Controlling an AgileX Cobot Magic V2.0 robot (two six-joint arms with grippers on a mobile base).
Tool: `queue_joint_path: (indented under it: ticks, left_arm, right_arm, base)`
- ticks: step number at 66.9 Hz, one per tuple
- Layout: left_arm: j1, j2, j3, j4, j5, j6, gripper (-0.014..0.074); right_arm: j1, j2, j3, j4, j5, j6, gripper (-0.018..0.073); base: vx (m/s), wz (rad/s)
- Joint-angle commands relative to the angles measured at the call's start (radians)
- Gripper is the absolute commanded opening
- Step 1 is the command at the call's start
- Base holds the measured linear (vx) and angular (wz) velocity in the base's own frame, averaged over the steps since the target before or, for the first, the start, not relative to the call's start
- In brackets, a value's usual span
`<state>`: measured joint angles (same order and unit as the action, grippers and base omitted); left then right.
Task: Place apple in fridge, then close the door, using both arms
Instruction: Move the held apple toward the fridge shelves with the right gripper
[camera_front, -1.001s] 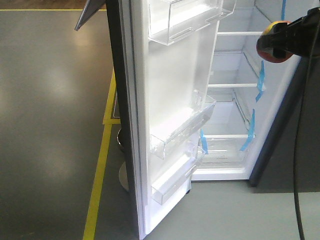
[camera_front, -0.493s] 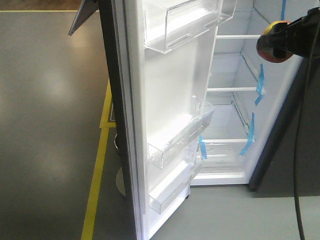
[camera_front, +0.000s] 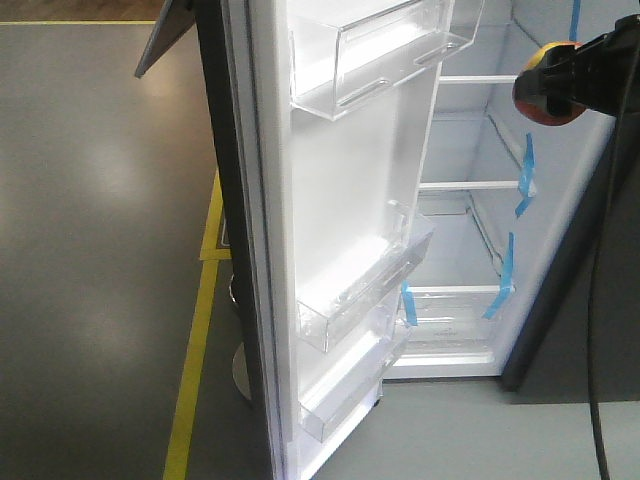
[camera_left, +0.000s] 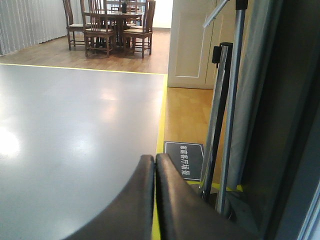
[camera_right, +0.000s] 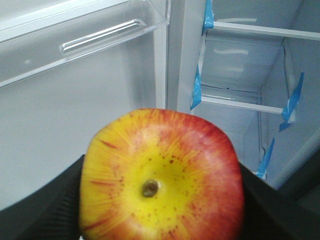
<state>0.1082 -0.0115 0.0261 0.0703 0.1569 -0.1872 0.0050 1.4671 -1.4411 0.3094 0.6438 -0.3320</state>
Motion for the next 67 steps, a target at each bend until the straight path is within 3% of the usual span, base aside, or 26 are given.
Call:
queue_joint_path:
  ticks: [1,67]
  left_arm:
    - [-0.003,-0.016,0.027,-0.007,-0.073,-0.001,-0.0006]
    - [-0.003,-0.016,0.027,-0.007,-0.073,-0.001,-0.0006]
  right_arm:
    - [-0.004,-0.037,-0.033,0.013,-0.070,-0.004,0.0150]
    - [-0.004,-0.037,-0.033,0.013,-0.070,-0.004,0.0150]
  base:
    - [0.05,0.01]
    - [0.06,0.01]
